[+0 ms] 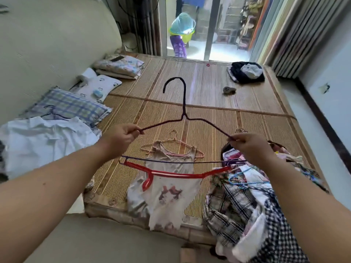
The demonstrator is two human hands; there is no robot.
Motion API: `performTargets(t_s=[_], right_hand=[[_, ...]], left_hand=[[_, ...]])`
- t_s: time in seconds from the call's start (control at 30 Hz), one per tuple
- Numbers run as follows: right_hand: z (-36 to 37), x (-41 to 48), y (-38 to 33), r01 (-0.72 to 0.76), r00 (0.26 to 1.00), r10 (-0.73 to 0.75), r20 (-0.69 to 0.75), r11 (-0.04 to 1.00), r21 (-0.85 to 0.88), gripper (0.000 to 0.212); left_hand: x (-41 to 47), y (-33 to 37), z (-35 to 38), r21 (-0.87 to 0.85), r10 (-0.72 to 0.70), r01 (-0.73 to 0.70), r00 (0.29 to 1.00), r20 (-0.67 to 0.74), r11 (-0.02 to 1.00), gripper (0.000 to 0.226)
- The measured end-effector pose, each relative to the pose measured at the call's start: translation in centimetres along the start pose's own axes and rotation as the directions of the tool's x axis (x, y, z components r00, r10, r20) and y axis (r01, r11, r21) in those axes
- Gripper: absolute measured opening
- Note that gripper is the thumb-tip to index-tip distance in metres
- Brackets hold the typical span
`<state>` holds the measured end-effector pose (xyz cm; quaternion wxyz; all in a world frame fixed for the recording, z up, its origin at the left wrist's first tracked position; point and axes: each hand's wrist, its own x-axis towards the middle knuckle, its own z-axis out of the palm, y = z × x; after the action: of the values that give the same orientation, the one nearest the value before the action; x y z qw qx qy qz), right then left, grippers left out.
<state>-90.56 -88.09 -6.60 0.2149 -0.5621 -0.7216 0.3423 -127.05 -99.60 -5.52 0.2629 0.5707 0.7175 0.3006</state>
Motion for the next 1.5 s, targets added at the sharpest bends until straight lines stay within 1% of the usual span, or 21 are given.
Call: performTargets(t_s=[0.1, 0.23, 0.33, 0.43, 0.6, 0.73, 0.8, 0.83, 0.87, 0.93, 1.0, 1.07, 1.13, 1.2, 1.3, 1.43, 1.5], right_hand=[[2.9, 2.6, 0.5, -0.038, 0.998, 0.038, 0.048, 0.999, 0.013, 0.014], [7.4, 7.5, 3.1, -0.078, 0.987, 0.088, 0.136, 0.994, -0.076, 0.016], [10.6, 11.8, 5.8, -0.123, 0.973, 0.149, 0.177, 0.981, -0.148, 0.017], [13.3, 15.8, 8.6, -0.150, 0.950, 0.213, 0.228, 0.952, -0.266, 0.021], [17.5, 22.4, 13.3, -0.205, 0.901, 0.320, 0.294, 0.909, -0.362, 0.014], [20.5, 26.2, 16.1, -0.267, 0.846, 0.403, 0.350, 0.888, -0.375, 0.013], [21.6, 27.4, 16.9, -0.311, 0.834, 0.429, 0.347, 0.885, -0.346, 0.015], [22.0, 27.8, 17.1, -0.337, 0.832, 0.441, 0.336, 0.884, -0.324, 0.020], [22.3, 28.1, 17.3, -0.356, 0.833, 0.449, 0.324, 0.883, -0.307, 0.028], [22.7, 28.4, 17.5, -0.355, 0.841, 0.442, 0.312, 0.886, -0.298, 0.052], [22.8, 28.2, 17.5, -0.333, 0.848, 0.418, 0.327, 0.898, -0.286, 0.063], [22.4, 27.3, 17.3, -0.299, 0.856, 0.383, 0.347, 0.915, -0.272, 0.066], [21.9, 26.1, 17.2, -0.230, 0.876, 0.328, 0.353, 0.929, -0.291, 0.065], [21.0, 24.6, 17.0, -0.146, 0.896, 0.259, 0.361, 0.939, -0.311, 0.064], [19.2, 21.8, 16.3, -0.054, 0.915, 0.174, 0.365, 0.947, -0.317, 0.062], [16.2, 16.8, 15.0, 0.080, 0.954, 0.031, 0.297, 0.932, -0.354, 0.061], [14.4, 13.6, 14.3, 0.146, 0.961, -0.037, 0.273, 0.908, -0.392, 0.062]], left_hand=[[2.6, -1.9, 0.2, 0.093, -0.065, 0.065, 0.998, 0.003, 0.994, 0.023], [7.6, -5.5, 2.8, 0.190, -0.209, 0.196, 0.977, 0.052, 0.962, 0.022], [11.8, -8.4, 5.7, 0.228, -0.326, 0.302, 0.943, 0.074, 0.926, 0.022], [15.6, -11.1, 9.1, 0.255, -0.435, 0.398, 0.894, 0.107, 0.881, 0.020], [21.1, -15.5, 14.0, 0.355, -0.524, 0.452, 0.840, 0.138, 0.818, 0.020], [24.7, -18.4, 17.2, 0.452, -0.567, 0.469, 0.817, 0.103, 0.759, 0.025], [26.2, -19.3, 18.4, 0.468, -0.570, 0.475, 0.818, 0.077, 0.745, 0.028], [26.7, -19.6, 18.8, 0.461, -0.571, 0.487, 0.820, 0.051, 0.741, 0.028], [27.2, -19.8, 19.1, 0.459, -0.569, 0.498, 0.822, 0.021, 0.736, 0.030], [27.4, -20.1, 19.8, 0.470, -0.561, 0.501, 0.827, -0.015, 0.727, 0.041], [26.8, -19.9, 20.6, 0.474, -0.556, 0.487, 0.831, 0.006, 0.734, 0.052], [25.7, -19.0, 21.3, 0.451, -0.556, 0.474, 0.829, 0.062, 0.756, 0.061], [24.1, -17.5, 22.1, 0.414, -0.521, 0.438, 0.846, 0.109, 0.798, 0.064], [22.4, -15.5, 22.9, 0.409, -0.462, 0.368, 0.873, 0.157, 0.835, 0.065], [19.7, -12.1, 23.9, 0.443, -0.390, 0.260, 0.891, 0.233, 0.858, 0.068], [15.7, -7.3, 25.1, 0.412, -0.274, 0.137, 0.916, 0.294, 0.901, 0.069], [13.2, -4.6, 25.9, 0.394, -0.219, 0.083, 0.924, 0.314, 0.915, 0.067]])
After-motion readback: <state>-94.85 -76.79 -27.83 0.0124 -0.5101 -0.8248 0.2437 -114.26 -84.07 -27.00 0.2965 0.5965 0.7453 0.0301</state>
